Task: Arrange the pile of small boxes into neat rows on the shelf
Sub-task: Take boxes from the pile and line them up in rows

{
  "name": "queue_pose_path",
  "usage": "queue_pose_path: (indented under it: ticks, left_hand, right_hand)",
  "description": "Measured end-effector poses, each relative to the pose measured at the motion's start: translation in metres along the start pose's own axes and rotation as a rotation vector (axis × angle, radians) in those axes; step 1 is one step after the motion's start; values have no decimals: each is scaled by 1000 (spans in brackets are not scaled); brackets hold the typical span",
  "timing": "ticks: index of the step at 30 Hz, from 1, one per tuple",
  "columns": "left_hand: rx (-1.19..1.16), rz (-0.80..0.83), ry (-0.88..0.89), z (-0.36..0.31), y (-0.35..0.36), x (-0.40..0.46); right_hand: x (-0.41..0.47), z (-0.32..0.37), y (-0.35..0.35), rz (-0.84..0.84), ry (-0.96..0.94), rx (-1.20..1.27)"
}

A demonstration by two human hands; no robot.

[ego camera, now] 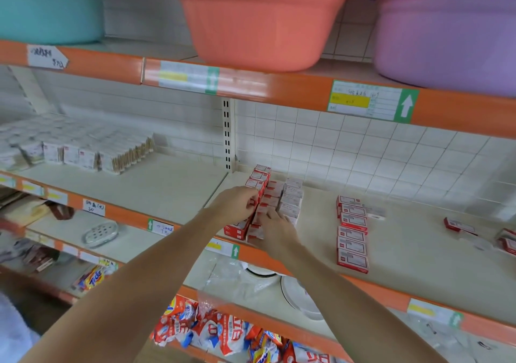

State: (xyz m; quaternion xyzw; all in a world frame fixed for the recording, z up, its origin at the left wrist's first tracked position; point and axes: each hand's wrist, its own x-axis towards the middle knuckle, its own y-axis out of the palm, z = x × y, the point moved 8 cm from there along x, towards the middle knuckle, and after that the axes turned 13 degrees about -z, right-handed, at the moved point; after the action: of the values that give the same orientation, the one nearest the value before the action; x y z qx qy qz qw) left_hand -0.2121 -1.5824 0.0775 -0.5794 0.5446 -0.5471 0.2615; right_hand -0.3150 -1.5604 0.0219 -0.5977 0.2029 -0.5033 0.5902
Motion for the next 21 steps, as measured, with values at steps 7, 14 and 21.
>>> queue_pose_path:
  ticks: [7,14,21]
  left_hand:
    - [18,5,1,-1,6,3]
    - [-41,11,-15,-10,13,9]
    - [-215,-10,55,-46,21,21]
  right_hand:
    - [-1,-8,-3,-20,-48,-29]
    - [-1,-12,-7,-90,-53,48]
    - [-8,-68,-50,-337,88,58]
